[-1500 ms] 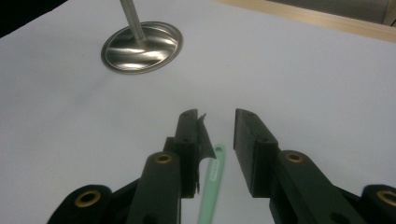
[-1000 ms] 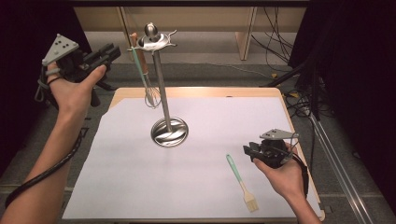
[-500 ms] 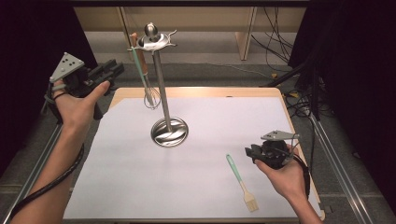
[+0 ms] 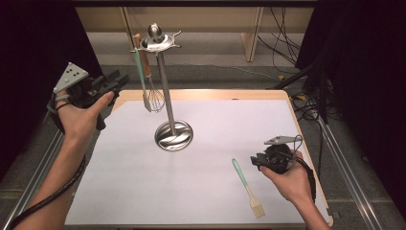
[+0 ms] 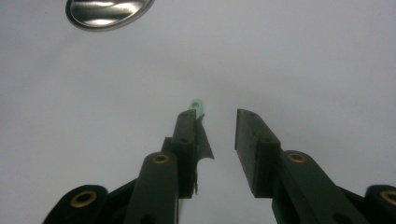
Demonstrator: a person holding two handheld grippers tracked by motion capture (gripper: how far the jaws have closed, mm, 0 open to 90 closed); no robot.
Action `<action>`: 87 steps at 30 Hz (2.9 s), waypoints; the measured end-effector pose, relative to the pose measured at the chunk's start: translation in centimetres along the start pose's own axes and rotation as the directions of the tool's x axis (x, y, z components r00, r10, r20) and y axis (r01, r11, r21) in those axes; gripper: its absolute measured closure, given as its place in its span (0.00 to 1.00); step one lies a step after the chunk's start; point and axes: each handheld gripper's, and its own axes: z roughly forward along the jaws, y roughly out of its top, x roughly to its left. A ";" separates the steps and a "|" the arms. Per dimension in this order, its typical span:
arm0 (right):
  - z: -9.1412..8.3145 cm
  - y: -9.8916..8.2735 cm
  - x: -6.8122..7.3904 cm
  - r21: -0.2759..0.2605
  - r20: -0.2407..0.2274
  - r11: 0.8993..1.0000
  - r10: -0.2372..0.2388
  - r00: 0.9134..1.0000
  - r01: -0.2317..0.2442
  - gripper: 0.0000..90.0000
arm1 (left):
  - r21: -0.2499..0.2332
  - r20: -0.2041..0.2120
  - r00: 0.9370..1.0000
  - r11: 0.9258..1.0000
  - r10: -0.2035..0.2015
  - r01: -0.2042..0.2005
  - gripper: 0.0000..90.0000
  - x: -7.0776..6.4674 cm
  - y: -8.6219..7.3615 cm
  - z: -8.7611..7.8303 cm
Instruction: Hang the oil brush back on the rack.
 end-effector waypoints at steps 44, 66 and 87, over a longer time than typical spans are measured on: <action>5.9 -1.2 2.5 0.484 0.016 0.875 0.016 1.000 -0.022 0.82 | 0.084 0.001 0.999 0.996 -0.039 0.039 0.46 -1.7 -4.2 -1.4; 7.4 -0.6 4.0 0.585 0.100 0.810 -0.014 0.995 -0.047 0.85 | 0.101 0.006 0.999 0.994 -0.033 0.032 0.46 -1.7 -4.6 -1.2; 7.6 -0.2 3.3 0.600 0.114 0.794 0.037 0.993 -0.099 0.92 | 0.114 0.021 0.999 0.993 -0.030 0.027 0.46 -2.0 -4.9 -1.0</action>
